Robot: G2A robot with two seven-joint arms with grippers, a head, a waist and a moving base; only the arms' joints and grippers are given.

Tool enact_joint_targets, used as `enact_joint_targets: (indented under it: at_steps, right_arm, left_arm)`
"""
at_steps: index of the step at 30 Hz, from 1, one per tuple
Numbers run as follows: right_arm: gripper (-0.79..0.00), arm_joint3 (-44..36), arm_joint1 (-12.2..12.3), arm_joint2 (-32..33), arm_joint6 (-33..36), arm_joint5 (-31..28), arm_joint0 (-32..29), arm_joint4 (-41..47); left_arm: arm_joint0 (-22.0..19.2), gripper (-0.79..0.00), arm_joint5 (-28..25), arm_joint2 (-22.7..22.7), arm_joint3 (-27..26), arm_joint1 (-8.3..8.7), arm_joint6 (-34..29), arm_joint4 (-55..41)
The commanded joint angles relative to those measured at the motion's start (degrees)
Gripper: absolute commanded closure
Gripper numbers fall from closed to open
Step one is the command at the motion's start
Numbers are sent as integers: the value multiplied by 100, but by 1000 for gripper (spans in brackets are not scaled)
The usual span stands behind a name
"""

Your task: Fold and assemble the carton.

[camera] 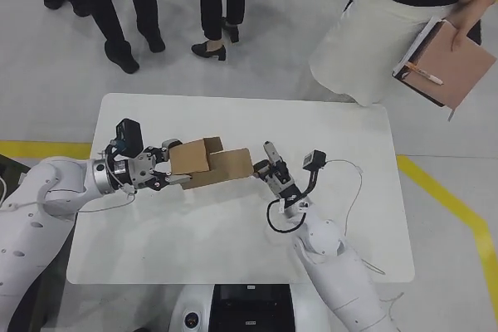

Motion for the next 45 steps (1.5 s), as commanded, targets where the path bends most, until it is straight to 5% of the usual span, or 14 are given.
enact_joint_targets:
  at_steps: [1,7,13,18,28,38,45]
  right_arm:
    - [-785,-153,35,39,359,164,-61,67]
    - [-785,-950,118,2,833,431,-443,-60]
    - [-785,-1293,101,-190,677,-83,-579,129]
    - [-785,-1200,79,-402,1062,-176,-446,780]
    - [-785,-835,19,-660,848,-409,-125,697]
    - [-785,-726,54,-566,1257,-394,28,1015]
    - [-785,-634,89,-248,865,-884,66,601]
  left_arm:
    - [8,-342,0,-19,15,-5,45,50]
    - [27,-345,126,-57,19,-51,237,399]
    - [70,-339,195,-66,0,-96,441,643]
    - [121,-336,173,-64,-38,-125,532,737]
    - [257,-329,0,-98,-211,-155,549,652]
    - [333,-332,0,-20,-395,-110,290,371]
    - [309,-336,0,20,-438,-63,142,154]
